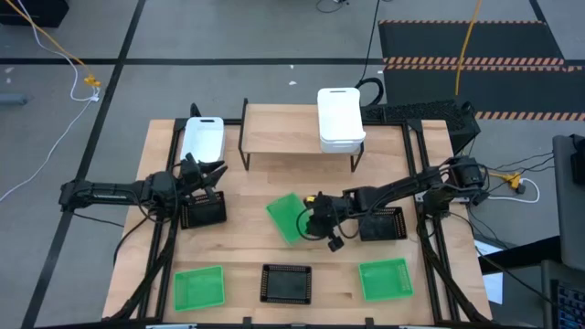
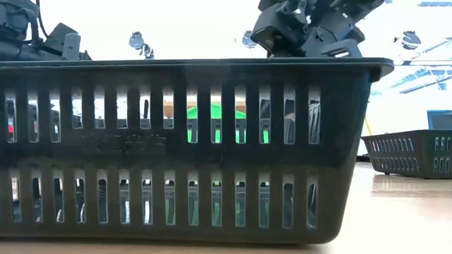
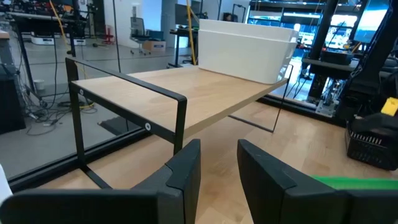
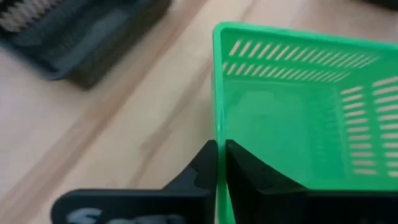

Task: Stack baskets on shelf by color
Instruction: Stack the white bin on top of the other white bin on the shelf

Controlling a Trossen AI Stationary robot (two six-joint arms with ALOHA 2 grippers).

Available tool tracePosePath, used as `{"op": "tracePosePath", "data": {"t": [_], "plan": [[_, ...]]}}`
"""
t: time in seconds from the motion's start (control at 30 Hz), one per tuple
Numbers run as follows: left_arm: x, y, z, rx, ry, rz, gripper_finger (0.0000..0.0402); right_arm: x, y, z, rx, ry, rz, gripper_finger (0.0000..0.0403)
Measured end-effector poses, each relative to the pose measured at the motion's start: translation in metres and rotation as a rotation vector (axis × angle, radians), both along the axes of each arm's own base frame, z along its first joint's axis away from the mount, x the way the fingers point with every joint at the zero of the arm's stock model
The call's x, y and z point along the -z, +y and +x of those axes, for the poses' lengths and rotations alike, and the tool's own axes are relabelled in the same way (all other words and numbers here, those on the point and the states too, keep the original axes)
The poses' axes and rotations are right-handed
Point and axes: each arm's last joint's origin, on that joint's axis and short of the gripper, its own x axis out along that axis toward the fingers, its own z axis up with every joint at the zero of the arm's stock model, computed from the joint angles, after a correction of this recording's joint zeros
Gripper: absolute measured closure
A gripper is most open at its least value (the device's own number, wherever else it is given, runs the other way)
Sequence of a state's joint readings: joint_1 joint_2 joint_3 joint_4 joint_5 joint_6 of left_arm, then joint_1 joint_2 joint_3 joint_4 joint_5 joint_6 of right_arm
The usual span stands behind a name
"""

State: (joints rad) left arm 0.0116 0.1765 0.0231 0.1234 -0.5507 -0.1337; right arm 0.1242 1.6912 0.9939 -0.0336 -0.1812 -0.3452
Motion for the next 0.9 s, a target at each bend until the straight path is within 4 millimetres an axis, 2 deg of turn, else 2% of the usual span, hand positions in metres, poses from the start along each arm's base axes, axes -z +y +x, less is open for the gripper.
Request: {"op": "tracePosePath", "data": {"t": [0.13,0.3,0.4,0.47,0.6,0.73,0.9], "plan": [[0.000,0.000,0.000,0.000,-0.002,0.000,0.0295,-0.006,-0.005,0.001,0.027,-0.051,-0.049,0.0375],[0.001,0.000,0.000,0.000,0.008,-0.012,0.0295,-0.013,-0.013,0.000,0.067,-0.062,-0.027,0.0351],[0.007,0.001,-0.001,-0.027,0.156,-0.034,0.0295,-0.020,-0.015,-0.001,0.086,-0.082,-0.015,0.0324],[0.002,0.002,-0.004,-0.095,0.271,-0.078,0.0295,-0.028,-0.017,-0.003,0.106,-0.105,-0.005,0.0306],[-0.024,0.003,-0.008,-0.208,0.402,-0.198,0.0295,-0.049,-0.022,-0.009,0.195,-0.172,0.005,0.0277],[-0.044,0.004,0.006,-0.223,0.453,-0.222,0.0295,-0.058,-0.025,-0.018,0.270,-0.214,0.011,0.0263],[-0.046,0.011,0.026,-0.297,0.653,-0.263,0.0293,-0.055,-0.027,-0.034,0.309,-0.221,0.032,0.0262]]}}
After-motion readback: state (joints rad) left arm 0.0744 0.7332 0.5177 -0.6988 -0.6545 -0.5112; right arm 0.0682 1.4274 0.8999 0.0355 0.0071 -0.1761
